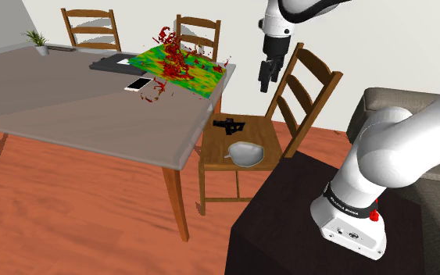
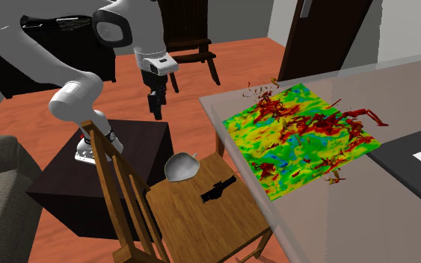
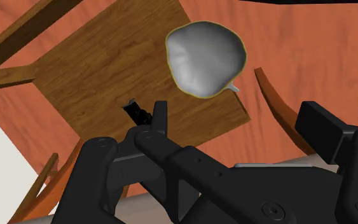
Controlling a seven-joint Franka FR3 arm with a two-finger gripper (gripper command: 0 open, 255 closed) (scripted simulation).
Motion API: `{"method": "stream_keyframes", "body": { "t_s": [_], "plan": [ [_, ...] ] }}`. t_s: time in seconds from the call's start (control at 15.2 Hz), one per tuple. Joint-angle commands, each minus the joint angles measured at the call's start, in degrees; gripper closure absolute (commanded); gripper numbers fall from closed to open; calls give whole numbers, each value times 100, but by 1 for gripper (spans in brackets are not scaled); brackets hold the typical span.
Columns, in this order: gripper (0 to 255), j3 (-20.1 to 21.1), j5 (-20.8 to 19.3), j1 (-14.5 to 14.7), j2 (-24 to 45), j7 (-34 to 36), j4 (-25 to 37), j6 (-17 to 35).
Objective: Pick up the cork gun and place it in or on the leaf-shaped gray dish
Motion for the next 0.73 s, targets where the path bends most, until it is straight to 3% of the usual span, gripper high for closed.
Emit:
{"method": "stream_keyframes", "body": {
  "t_s": [0.0, 0.33, 0.66],
  "plan": [
    [0, -180, -73, 27, 366, -285, -35, 409],
    [0, -603, -128, 116, 1366, -1002, 58, 1304],
    [0, -951, 61, 227, 2515, -1804, 362, 2116]
  ]
}}
